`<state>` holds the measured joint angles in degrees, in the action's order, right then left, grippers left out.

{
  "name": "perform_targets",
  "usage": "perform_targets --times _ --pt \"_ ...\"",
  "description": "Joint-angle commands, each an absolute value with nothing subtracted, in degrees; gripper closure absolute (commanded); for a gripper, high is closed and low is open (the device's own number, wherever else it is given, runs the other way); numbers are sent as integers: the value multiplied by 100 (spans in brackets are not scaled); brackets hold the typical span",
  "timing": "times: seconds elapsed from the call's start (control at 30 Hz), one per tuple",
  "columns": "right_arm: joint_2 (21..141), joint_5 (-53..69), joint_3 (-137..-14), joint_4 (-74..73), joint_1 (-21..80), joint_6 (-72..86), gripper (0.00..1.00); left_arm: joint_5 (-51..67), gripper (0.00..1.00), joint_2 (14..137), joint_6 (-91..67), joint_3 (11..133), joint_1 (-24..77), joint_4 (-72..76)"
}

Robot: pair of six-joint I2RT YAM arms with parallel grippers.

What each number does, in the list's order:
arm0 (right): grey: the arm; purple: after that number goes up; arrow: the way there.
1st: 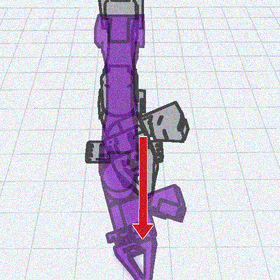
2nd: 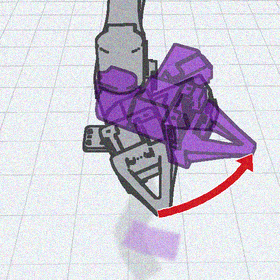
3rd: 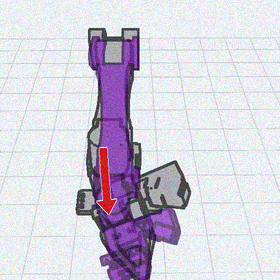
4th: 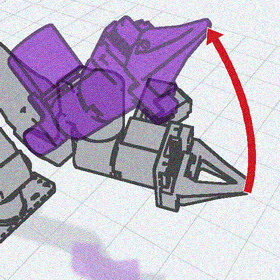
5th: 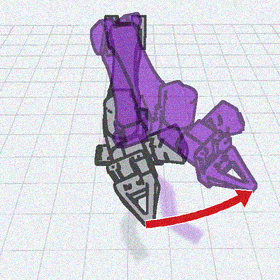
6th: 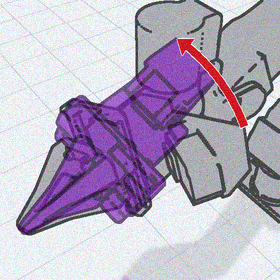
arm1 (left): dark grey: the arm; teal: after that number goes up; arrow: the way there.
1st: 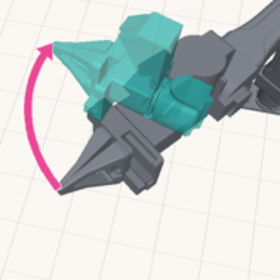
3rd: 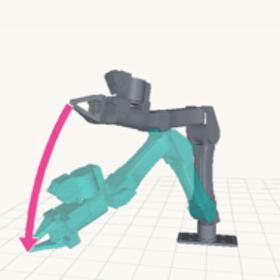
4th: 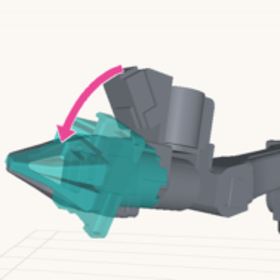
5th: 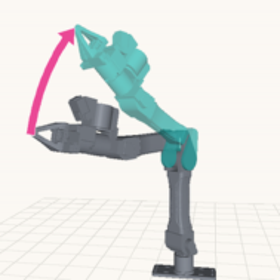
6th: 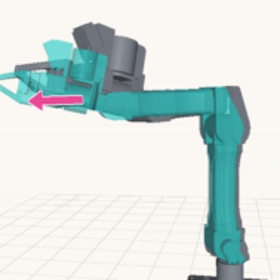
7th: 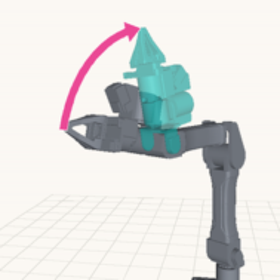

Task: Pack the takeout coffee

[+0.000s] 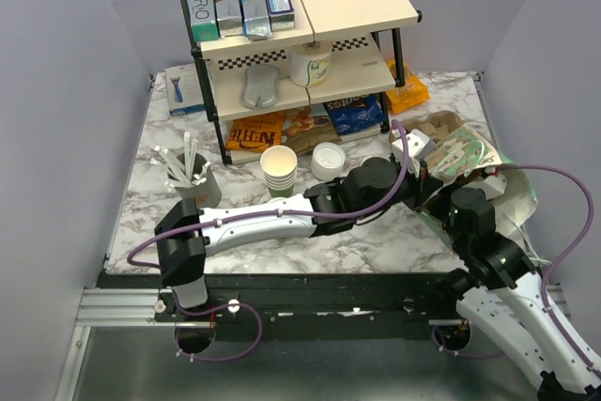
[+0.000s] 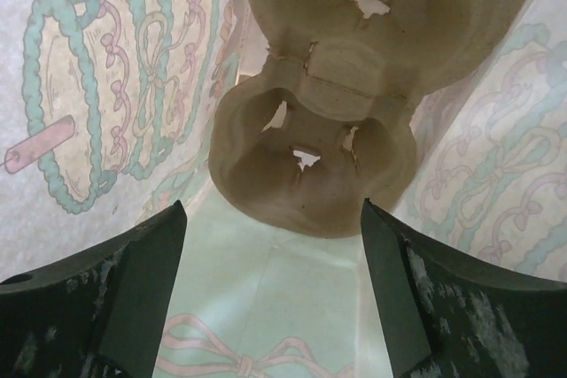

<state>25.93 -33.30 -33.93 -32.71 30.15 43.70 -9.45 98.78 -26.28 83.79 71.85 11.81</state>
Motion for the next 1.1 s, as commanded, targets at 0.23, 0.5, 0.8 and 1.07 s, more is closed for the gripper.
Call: perform_targets --times 0.23,0.5,0.8,1.07 --pt "1828 -1944 -3806 -1759 3111 3824 15 -1160 100 10213 -2549 8367 6987 466" --pt "1618 -1670 -4253 -2205 3111 4034 34 -1072 100 10380 -2865 8596 6812 44" --pt "2127 -2522 -5036 -3971 3111 4184 99 -1248 100 10494 -2786 8736 6785 -202" --pt "2381 -2829 -5045 -4481 3111 4332 97 -800 100 9950 -2655 7920 6803 921"
